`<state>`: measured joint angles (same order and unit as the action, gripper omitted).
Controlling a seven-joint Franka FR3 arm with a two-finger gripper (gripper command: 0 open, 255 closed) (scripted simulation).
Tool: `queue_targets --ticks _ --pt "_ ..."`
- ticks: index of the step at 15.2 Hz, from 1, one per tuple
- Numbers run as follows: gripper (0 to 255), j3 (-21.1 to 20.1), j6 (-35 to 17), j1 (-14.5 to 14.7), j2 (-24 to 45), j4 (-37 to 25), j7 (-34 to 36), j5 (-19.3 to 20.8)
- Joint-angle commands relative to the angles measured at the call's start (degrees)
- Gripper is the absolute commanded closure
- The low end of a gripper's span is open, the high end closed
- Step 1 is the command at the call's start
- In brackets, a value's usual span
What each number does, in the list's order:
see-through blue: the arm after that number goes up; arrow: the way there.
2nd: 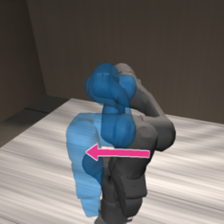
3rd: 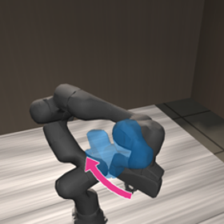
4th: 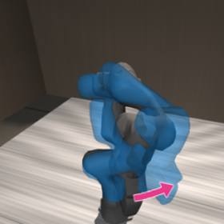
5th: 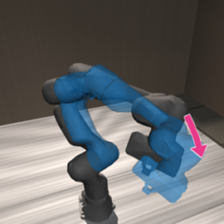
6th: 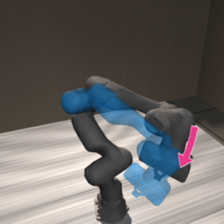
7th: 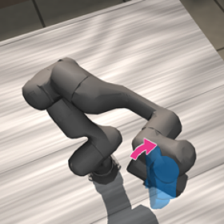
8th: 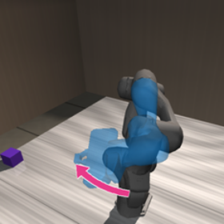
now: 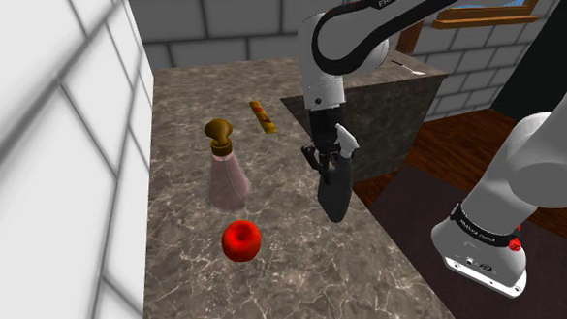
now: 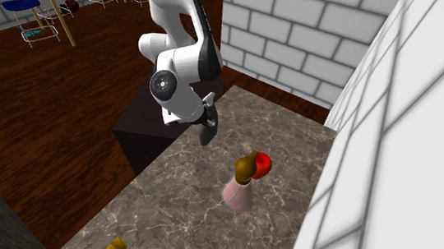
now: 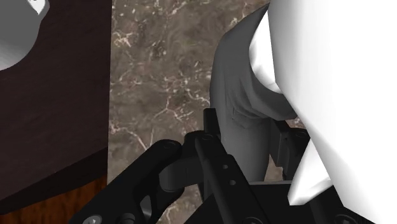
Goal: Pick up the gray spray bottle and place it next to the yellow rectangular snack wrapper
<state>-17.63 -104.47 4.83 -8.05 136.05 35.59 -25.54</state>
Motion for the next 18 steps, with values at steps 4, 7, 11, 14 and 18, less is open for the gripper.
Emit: queue_targets --ticks 4,7,11,14,18 --pt "255 0.36 3.81 -0.11 -2.04 -1.88 0.97 0.09" --pt "255 0.6 6.14 -0.18 -3.16 -3.17 1.57 0.16" --pt "255 0.95 9.2 -0.28 -4.46 -5.04 2.37 0.25" --pt "255 1.2 11.47 -0.35 -5.28 -6.57 2.99 0.32" --pt "255 1.55 14.46 -0.44 -6.19 -8.76 3.83 0.39"
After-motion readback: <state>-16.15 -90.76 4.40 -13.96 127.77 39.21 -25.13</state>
